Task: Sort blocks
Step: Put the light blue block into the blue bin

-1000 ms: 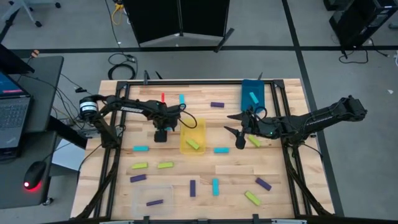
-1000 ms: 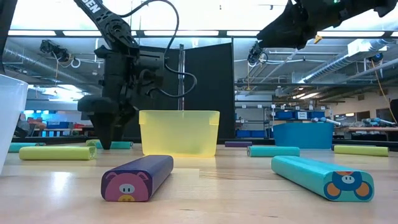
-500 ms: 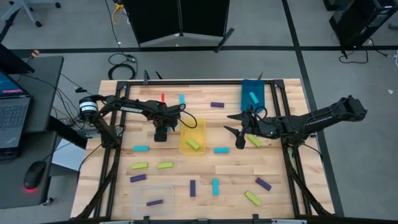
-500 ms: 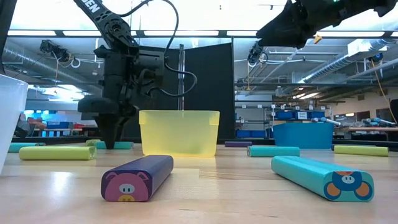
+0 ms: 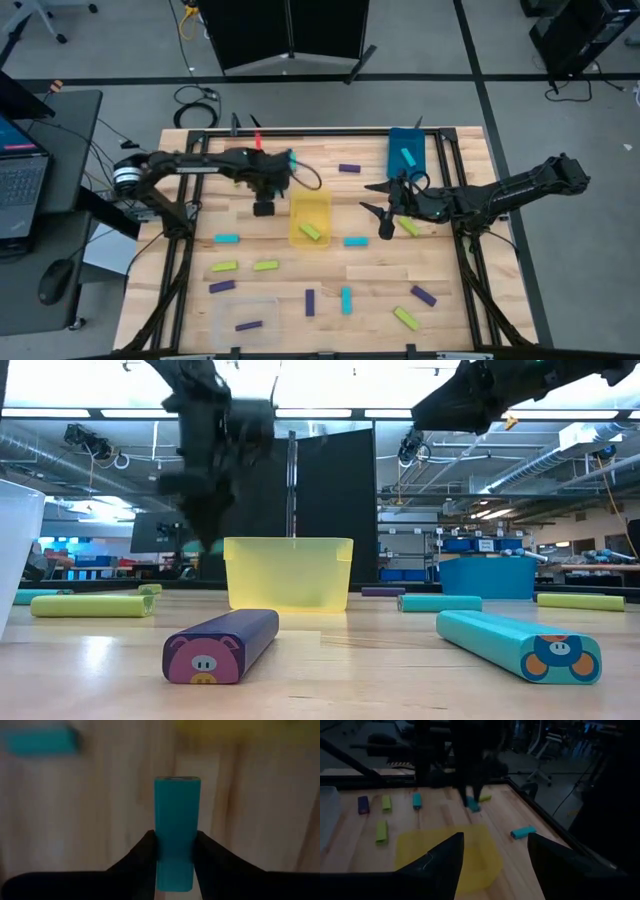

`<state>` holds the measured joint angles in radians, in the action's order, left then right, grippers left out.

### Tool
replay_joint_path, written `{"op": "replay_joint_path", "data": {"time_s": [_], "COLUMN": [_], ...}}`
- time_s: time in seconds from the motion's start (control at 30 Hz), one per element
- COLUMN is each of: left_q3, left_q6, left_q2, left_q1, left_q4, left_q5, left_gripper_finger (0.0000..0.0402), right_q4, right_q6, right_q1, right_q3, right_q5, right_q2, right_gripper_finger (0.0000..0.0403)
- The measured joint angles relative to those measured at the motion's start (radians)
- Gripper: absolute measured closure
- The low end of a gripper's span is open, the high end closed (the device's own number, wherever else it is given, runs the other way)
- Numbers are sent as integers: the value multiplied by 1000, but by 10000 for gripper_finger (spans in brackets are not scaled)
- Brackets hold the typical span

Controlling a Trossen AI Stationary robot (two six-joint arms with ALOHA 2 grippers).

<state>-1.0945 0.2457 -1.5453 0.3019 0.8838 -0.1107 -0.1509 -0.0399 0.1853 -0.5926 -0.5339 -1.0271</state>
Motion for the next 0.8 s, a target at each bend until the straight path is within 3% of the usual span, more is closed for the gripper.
{"op": "replay_joint_path", "data": {"time_s": [0.17, 0.33, 0.5, 0.8], "left_q3": [-119, -233, -350, -642], "left_q6": [-78, -164, -205, -266], "left_q2": [33, -24, -147, -483], "left_q1": [0, 0, 0, 0], "left_q4": [-167, -350, -525, -720], "left_q5": [30, 35, 66, 89], "left_gripper_finger": [300, 300, 300, 300], "right_q4": [-57, -150, -242, -346], "right_q6": [50, 127, 181, 260], "right_q1": [13, 41, 56, 91], "right_q3": [0, -1, -1, -2], "right_q5": [0, 0, 0, 2], "right_q2": [30, 107, 191, 272], "right_gripper_finger": [172, 171, 169, 142]}}
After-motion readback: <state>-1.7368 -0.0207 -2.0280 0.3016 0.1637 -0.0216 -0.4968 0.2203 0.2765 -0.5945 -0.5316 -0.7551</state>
